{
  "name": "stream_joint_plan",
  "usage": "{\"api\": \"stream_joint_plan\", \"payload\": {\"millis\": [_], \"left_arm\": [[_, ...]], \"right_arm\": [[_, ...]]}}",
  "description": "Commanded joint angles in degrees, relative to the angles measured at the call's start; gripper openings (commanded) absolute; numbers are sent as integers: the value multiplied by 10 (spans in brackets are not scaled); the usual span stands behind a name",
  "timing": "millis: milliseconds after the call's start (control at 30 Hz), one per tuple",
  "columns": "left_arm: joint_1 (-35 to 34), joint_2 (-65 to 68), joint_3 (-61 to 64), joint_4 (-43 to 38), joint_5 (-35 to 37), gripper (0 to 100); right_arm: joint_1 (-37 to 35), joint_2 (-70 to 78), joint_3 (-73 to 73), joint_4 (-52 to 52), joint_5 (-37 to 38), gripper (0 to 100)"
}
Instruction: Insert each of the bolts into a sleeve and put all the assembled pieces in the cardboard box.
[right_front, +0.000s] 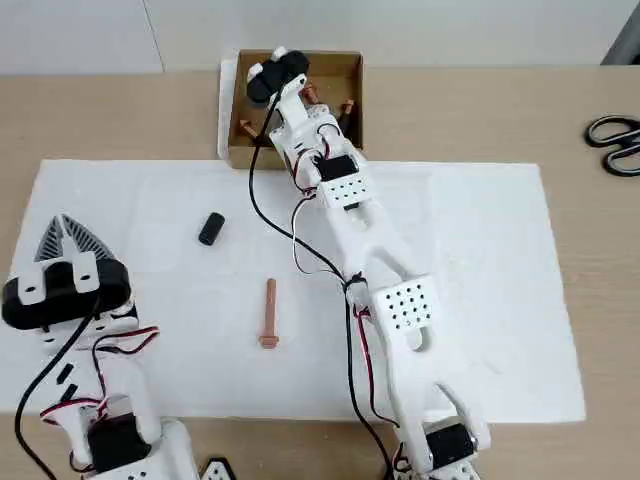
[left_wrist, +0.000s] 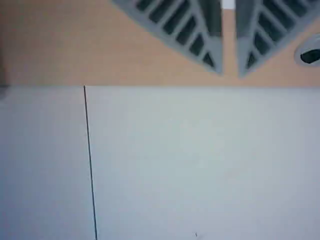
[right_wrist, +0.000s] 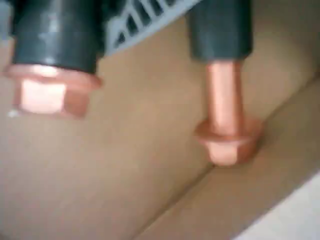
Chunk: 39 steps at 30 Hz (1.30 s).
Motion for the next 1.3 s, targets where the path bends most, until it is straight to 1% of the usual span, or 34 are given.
{"api": "stream_joint_plan", "payload": {"millis": [0, 233, 300, 467, 567, 633, 667, 800, 867, 967, 1067, 1100, 1267], "left_arm": [[1, -5, -2, -10, 0, 6], [-3, -5, 0, -2, 0, 6], [-22, -5, 0, 17, 0, 6], [-86, -5, 0, 76, 1, 6], [-104, -5, 0, 96, 1, 6], [-105, -5, 0, 105, 1, 6], [-104, -5, 0, 107, 1, 6], [-104, -5, 0, 108, 1, 6], [-105, -5, 0, 109, 1, 6], [-105, -5, 0, 109, 1, 6], [-105, -5, 0, 109, 1, 6], [-105, -5, 0, 110, 1, 6], [-105, -5, 0, 148, 1, 6]], "right_arm": [[2, 4, -84, 44, 6, 170], [0, 9, -158, 109, 6, 177], [0, 9, -197, 156, 6, 177], [1, -11, -345, 342, 7, 177], [-3, -50, -339, 411, 4, 177], [-19, -82, -339, 441, 0, 177], [-29, -95, -338, 449, -15, 177], [-74, -119, -338, 453, -140, 179], [-100, -128, -338, 465, -190, 179], [-133, -129, -338, 508, -270, 179], [-154, -109, -337, 566, -382, 180], [-157, -100, -337, 575, -403, 180], [-160, -49, -338, 561, -410, 179]]}}
